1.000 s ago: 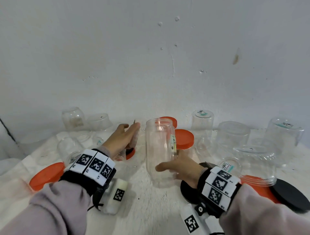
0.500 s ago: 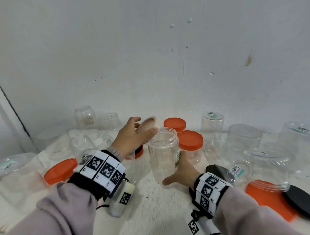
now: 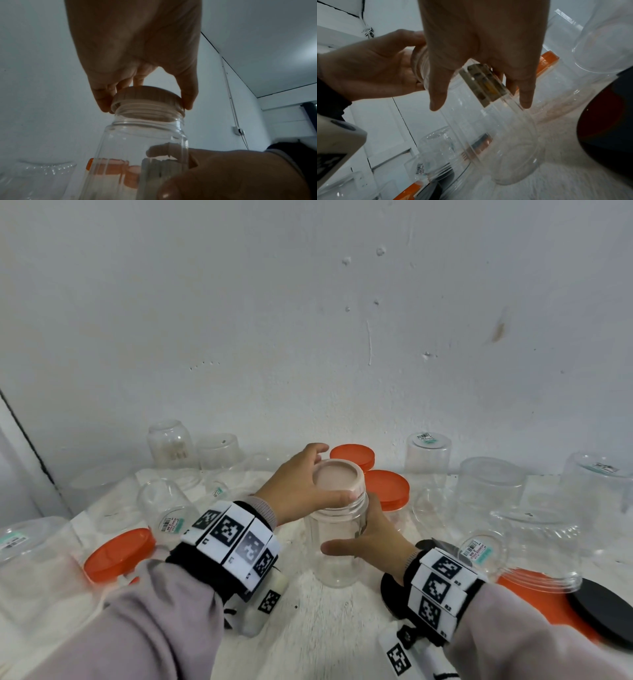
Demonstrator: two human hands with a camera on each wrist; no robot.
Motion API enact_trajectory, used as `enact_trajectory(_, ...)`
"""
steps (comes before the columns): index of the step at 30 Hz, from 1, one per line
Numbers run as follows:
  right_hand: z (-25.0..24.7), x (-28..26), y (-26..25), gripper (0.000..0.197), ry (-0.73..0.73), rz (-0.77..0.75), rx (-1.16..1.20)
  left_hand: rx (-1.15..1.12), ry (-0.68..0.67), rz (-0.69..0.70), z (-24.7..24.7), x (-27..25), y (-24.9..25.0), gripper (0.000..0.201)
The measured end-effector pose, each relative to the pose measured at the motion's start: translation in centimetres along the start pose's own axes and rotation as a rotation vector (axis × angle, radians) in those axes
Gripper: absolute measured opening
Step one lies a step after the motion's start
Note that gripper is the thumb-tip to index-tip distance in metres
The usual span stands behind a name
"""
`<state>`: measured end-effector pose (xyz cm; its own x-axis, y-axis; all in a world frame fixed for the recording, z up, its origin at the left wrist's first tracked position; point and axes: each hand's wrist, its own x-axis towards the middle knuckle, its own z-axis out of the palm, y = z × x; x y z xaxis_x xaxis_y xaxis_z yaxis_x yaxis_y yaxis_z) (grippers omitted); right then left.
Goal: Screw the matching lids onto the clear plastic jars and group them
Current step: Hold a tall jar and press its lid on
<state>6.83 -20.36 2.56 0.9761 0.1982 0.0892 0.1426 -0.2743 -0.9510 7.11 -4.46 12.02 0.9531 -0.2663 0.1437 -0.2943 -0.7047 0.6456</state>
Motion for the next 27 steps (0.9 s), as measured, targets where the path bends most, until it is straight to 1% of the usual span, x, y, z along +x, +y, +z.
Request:
enact_trajectory(5, 0.0, 0.1, 0.3, 0.092, -0.007, -0.014, -0.012, 0.034, -0.019, -0.003, 0.6, 0.3, 0.2, 0.097)
enact_trajectory(10, -0.1, 0.1, 0.4, 0.100, -0.012, -0.014, 0.000, 0.037, -0.025, -0.010, 0.9, 0.3, -0.1, 0.098)
enact_trajectory(13, -0.1, 0.2, 0.4, 0.099, -0.022, -0.021, -0.003, 0.037, -0.011, -0.004, 1.0, 0.2, -0.3, 0.098)
enact_trajectory(22, -0.3, 0.1, 0.3, 0.096, -0.040, -0.021, -0.008, -0.075, 0.069, 0.012, 1.7, -0.2, -1.0, 0.096)
enact_trajectory(27, -0.3, 0.2, 0.3, 0.101, -0.033, -0.008, -0.029, -0.099, 0.063, 0.011, 1.8, -0.2, -1.3, 0.098)
